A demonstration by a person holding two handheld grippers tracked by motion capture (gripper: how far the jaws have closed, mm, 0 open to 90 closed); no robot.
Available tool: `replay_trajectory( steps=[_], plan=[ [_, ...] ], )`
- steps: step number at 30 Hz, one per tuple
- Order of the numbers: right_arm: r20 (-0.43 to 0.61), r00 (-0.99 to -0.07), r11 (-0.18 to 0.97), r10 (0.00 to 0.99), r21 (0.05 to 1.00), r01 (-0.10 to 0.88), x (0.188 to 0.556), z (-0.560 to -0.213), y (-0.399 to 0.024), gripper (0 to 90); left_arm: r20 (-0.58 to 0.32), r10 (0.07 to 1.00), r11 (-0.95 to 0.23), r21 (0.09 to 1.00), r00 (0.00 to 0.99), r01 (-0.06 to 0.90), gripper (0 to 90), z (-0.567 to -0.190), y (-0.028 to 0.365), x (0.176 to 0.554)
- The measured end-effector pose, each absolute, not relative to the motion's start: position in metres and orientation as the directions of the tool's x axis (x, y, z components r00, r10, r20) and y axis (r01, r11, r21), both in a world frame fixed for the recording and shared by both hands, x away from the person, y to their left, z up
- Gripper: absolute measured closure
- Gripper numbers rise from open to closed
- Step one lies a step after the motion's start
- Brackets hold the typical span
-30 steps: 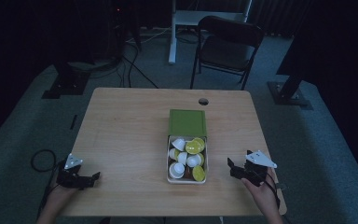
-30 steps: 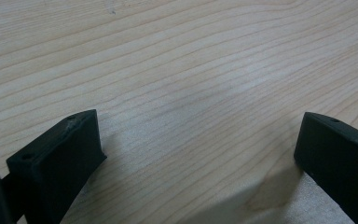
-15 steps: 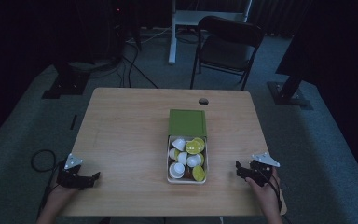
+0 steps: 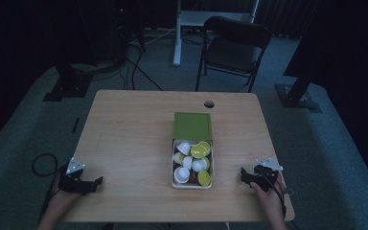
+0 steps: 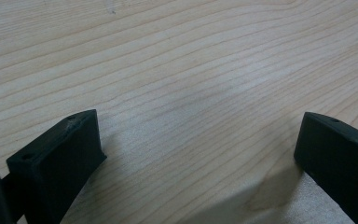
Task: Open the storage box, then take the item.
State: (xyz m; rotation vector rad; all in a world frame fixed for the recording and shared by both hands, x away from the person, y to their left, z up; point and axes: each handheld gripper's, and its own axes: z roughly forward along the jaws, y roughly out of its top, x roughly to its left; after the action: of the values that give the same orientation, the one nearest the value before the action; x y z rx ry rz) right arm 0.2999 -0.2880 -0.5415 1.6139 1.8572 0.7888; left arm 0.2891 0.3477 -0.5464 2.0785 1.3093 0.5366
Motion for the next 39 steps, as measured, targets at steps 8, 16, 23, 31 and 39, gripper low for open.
replay_trajectory(
  steps=[8,16,23,31,39],
  plan=[
    [-0.029,-0.146,0.122,0.989,0.721,0.682,0.3027,-0.5483,-0.2862,13.0,0.013,0.904,-0.32,0.686,0.428,0.654,0.7,-0.5463,0.3476,0.289],
    [0.013,-0.152,0.095,0.988,0.723,0.684,0.305,-0.5505,-0.2885,12.6,0.013,0.88,-0.354,0.684,0.475,0.637,0.7,-0.5463,0.3432,0.2861],
    [0.014,-0.154,0.096,0.988,0.723,0.685,0.3065,-0.5506,-0.2888,11.9,0.011,0.894,-0.333,0.685,0.447,0.648,0.7,-0.5463,0.3406,0.2855],
    [0.014,-0.151,0.095,0.988,0.722,0.686,0.3071,-0.5506,-0.2885,11.8,0.011,0.894,-0.332,0.686,0.447,0.648,0.7,-0.5464,0.3405,0.2855],
    [0.014,-0.151,0.095,0.988,0.721,0.686,0.307,-0.5505,-0.2885,11.8,0.011,0.889,-0.345,0.675,0.458,0.653,0.8,-0.5451,0.3409,0.2863]
  ],
)
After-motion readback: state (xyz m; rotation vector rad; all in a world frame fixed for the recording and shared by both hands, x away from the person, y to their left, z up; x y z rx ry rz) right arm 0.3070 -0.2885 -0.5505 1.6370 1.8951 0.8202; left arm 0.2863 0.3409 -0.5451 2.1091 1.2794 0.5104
